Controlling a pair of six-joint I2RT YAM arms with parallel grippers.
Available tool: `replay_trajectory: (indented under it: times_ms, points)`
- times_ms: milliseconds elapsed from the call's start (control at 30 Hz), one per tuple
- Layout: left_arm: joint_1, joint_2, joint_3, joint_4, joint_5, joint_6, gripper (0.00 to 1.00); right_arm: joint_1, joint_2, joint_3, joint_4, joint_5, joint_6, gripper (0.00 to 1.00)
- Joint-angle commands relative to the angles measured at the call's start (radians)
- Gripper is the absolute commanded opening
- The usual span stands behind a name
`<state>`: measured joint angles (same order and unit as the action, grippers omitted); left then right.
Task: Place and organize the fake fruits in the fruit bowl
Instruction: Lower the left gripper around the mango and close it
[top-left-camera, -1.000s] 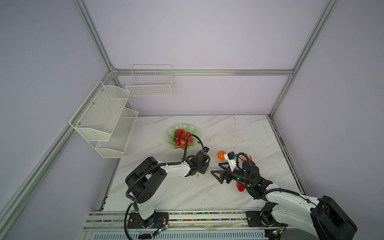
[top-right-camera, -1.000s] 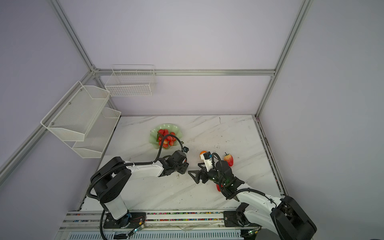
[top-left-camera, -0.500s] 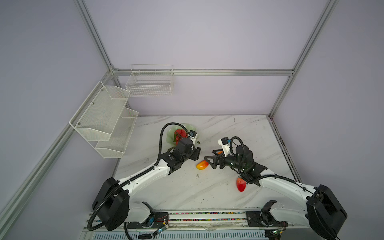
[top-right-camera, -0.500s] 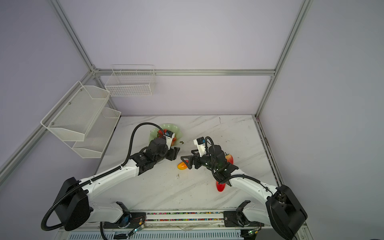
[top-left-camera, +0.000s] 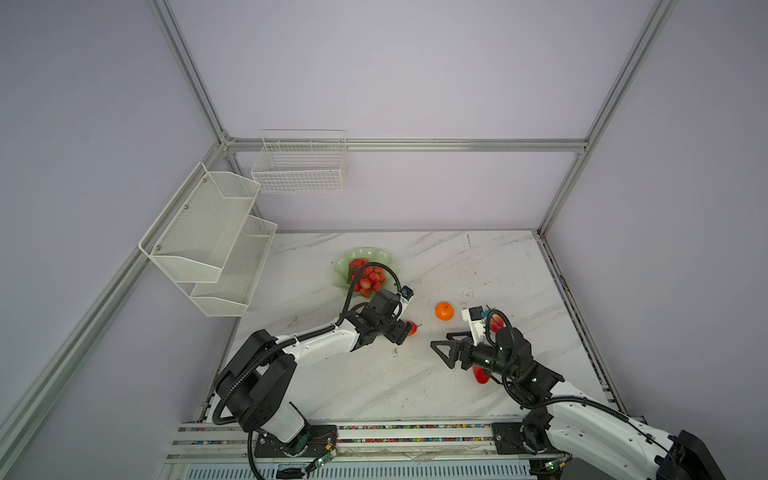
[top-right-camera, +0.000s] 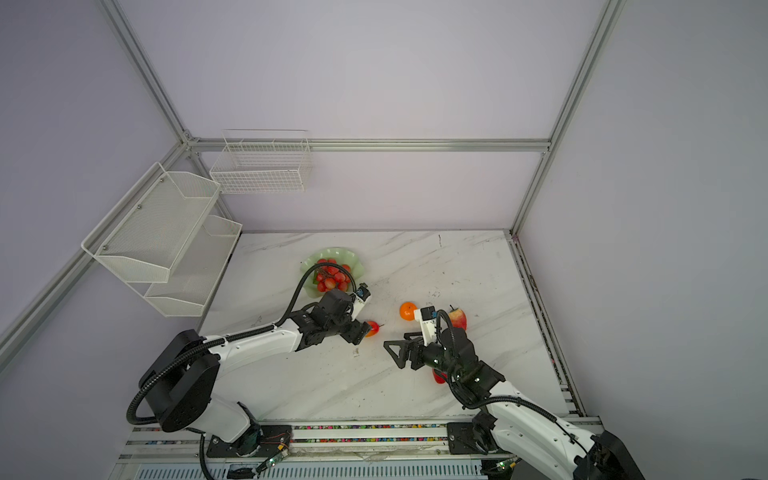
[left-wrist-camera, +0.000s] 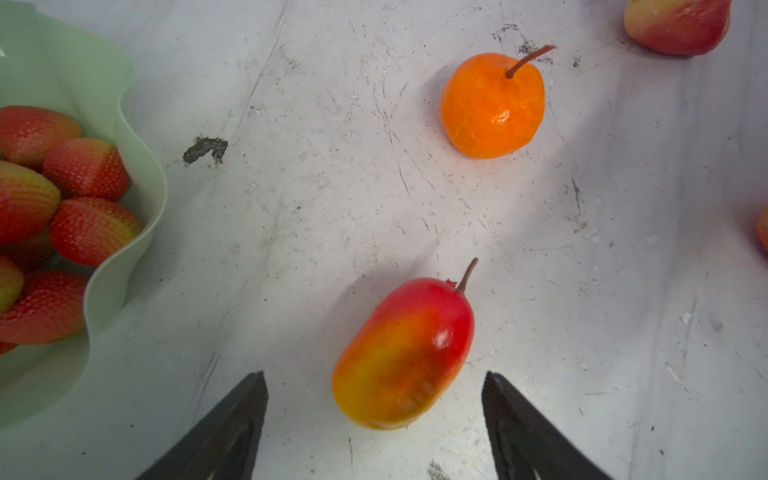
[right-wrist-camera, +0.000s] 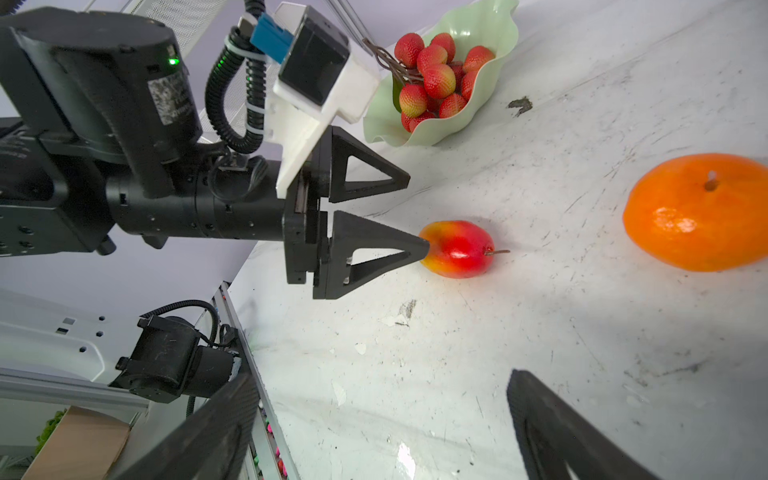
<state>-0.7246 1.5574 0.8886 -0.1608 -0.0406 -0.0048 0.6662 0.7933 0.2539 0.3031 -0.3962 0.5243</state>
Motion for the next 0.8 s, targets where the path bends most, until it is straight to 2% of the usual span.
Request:
replay_trajectory:
  times_ms: [0, 167, 333, 567, 767]
  points:
    - [0.004, 0.037, 0.032, 0.049, 0.017, 0.116, 0.83, -0.004, -0.023, -0.013, -0.017, 0.011, 0.036, 0.97]
    - [0.003, 0.105, 0.077, -0.002, 0.080, 0.171, 0.84, -0.004, -0.018, -0.009, -0.016, 0.000, 0.032, 0.97]
    - [0.003, 0.134, 0.075, 0.032, 0.069, 0.164, 0.83, -0.004, -0.010, -0.021, 0.005, -0.003, 0.036, 0.97]
    - [0.004, 0.172, 0.067, 0.108, 0.108, 0.155, 0.80, -0.004, 0.009, -0.019, 0.013, -0.005, 0.023, 0.97]
    - [0.003, 0.181, 0.072, 0.123, 0.130, 0.156, 0.71, -0.004, 0.009, -0.015, 0.011, -0.003, 0.020, 0.97]
